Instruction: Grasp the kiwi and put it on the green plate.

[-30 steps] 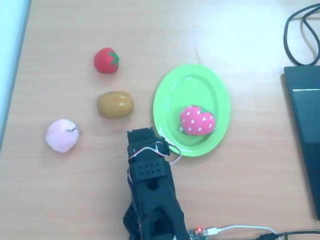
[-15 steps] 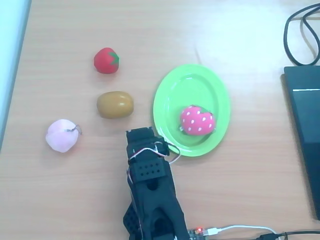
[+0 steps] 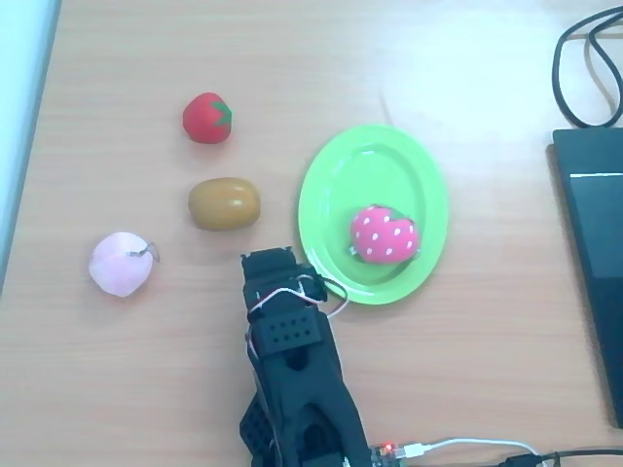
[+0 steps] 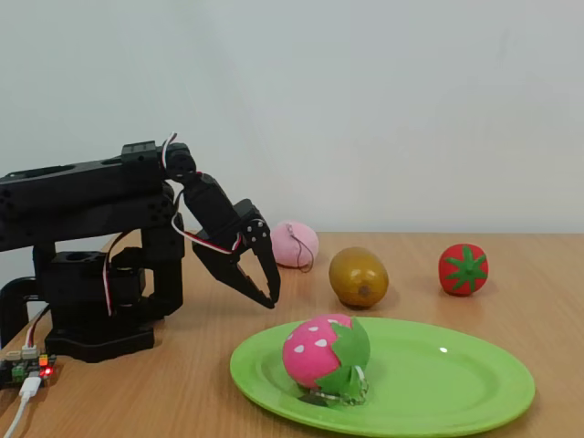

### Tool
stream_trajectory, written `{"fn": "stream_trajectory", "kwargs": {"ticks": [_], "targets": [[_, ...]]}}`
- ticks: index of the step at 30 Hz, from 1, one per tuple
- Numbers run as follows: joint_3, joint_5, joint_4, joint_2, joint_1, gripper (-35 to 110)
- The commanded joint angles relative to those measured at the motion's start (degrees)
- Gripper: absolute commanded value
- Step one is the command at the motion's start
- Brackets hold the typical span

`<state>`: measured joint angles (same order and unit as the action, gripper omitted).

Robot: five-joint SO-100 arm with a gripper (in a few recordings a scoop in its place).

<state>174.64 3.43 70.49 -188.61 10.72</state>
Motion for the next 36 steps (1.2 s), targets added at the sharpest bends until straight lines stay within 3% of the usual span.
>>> {"fn": "stream_trajectory", "kwargs": {"ticks": [1,18,28,34,36], "targets": [[-1.8,0.6,0.3,-0.6,0.7,-8],[-11.7,1.9,-0.7,10.8,1.1,-8],[-39.2,6.5,4.3,52.4,2.0,-8],[-38.7,5.4,3.7,45.1,1.7,-7],[-37.0,8.1,3.5,41.3,-0.1,7]]}}
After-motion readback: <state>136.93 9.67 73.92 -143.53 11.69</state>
